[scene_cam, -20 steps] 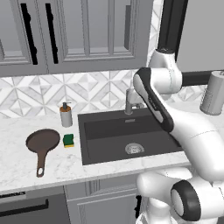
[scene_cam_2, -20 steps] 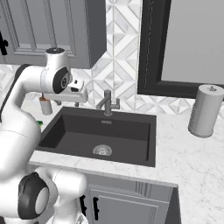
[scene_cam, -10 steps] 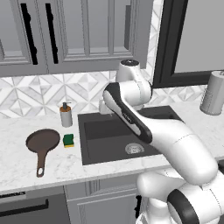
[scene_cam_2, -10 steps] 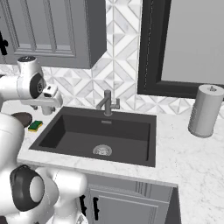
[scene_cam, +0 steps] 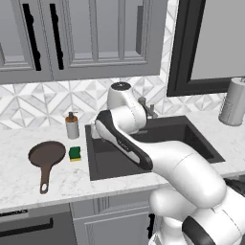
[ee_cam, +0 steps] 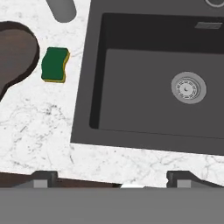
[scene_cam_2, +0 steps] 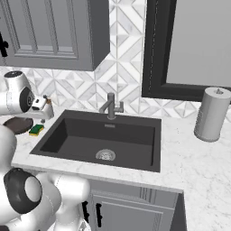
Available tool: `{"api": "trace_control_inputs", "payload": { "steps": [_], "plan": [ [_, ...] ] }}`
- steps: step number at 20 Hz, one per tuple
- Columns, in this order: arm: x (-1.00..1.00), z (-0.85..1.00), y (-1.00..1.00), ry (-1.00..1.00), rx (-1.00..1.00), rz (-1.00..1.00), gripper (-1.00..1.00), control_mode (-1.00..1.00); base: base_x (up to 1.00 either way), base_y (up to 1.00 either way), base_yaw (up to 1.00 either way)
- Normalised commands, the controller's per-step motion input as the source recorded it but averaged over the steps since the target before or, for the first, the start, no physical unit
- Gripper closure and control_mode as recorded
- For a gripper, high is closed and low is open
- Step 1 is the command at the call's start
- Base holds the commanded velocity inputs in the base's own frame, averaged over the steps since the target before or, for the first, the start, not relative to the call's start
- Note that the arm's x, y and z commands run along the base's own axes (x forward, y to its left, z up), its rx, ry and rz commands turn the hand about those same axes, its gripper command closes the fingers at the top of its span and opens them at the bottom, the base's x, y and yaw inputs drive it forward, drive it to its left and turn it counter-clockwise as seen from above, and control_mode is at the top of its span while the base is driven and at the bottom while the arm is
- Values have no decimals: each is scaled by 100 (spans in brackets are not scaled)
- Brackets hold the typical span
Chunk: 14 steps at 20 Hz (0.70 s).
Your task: Pick the pan and sponge and place them into the sink. Then turn on the water.
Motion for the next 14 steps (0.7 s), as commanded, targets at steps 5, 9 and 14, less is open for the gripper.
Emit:
{"api": "trace_control_inputs", "payload": {
  "steps": [5, 9, 14],
  "plan": [
    [37, -29, 55, 0, 0, 0, -100, -100, 0, 0, 0],
    [53, -16, 69, 7, 0, 0, -100, -100, 0, 0, 0],
    [47, -6, 76, 15, 0, 0, -100, -100, 0, 0, 0]
  ]
}}
